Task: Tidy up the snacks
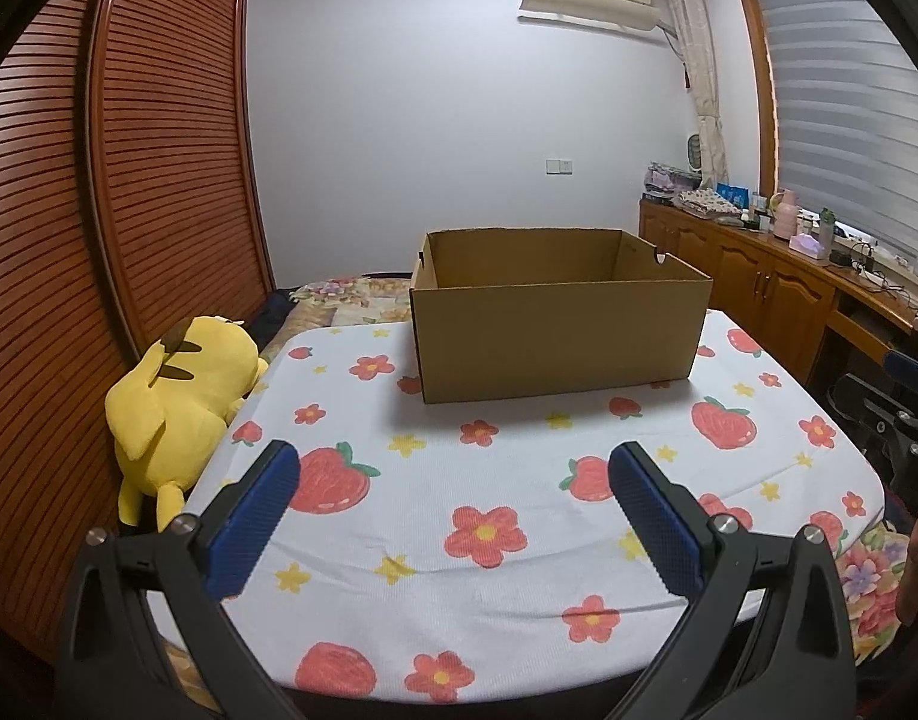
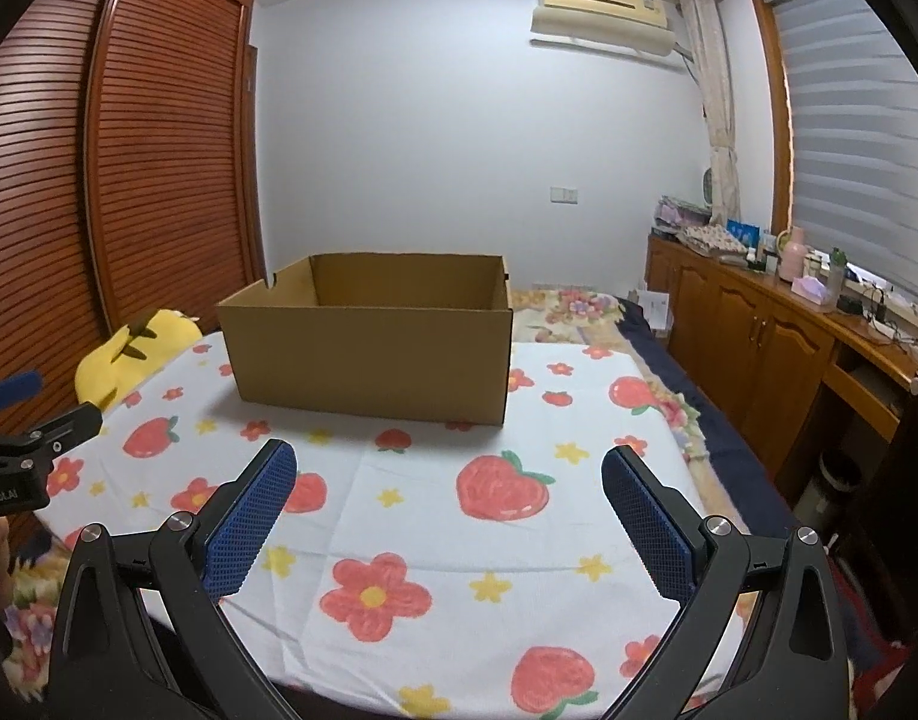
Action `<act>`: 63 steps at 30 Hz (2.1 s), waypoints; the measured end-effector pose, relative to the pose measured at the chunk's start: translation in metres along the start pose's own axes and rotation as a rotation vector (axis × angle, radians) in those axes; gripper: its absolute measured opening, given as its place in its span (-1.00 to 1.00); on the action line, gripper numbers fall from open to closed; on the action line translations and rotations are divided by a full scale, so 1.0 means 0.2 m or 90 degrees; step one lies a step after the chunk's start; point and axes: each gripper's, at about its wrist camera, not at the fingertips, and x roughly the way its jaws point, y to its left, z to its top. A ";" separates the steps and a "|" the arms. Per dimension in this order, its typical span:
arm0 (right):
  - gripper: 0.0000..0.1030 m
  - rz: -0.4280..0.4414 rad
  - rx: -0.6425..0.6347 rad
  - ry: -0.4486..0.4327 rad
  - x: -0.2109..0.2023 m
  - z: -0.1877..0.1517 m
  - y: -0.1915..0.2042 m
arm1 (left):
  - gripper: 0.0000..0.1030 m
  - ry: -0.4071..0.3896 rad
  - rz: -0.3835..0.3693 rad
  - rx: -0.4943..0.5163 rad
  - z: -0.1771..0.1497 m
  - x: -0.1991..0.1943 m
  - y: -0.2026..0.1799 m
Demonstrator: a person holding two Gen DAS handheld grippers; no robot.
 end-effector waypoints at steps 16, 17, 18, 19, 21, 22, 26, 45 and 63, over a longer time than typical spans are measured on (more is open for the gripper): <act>1.00 -0.002 0.001 -0.003 -0.01 0.01 0.00 | 1.00 -0.009 0.003 0.005 0.00 -0.02 -0.01; 1.00 -0.002 0.001 -0.004 -0.01 0.01 0.00 | 1.00 -0.010 0.003 0.005 0.00 -0.03 -0.01; 1.00 -0.002 0.001 -0.004 -0.01 0.01 0.00 | 1.00 -0.011 0.004 0.005 0.01 -0.03 -0.01; 1.00 -0.001 0.002 -0.003 0.00 0.01 0.00 | 1.00 -0.012 0.004 0.005 0.00 -0.03 -0.01; 1.00 -0.002 0.001 -0.004 -0.01 0.01 0.00 | 1.00 -0.013 0.003 0.005 0.01 -0.03 -0.01; 1.00 -0.002 0.001 -0.004 -0.01 0.01 0.00 | 1.00 -0.013 0.004 0.005 0.01 -0.03 -0.01; 1.00 -0.004 0.002 -0.006 -0.01 0.01 0.00 | 1.00 -0.014 0.004 0.006 0.01 -0.04 -0.01; 1.00 -0.004 0.002 -0.011 -0.02 0.02 0.00 | 1.00 -0.024 0.006 0.008 0.03 -0.06 -0.02; 1.00 -0.004 0.003 -0.012 -0.02 0.02 0.00 | 1.00 -0.026 0.007 0.009 0.03 -0.06 -0.02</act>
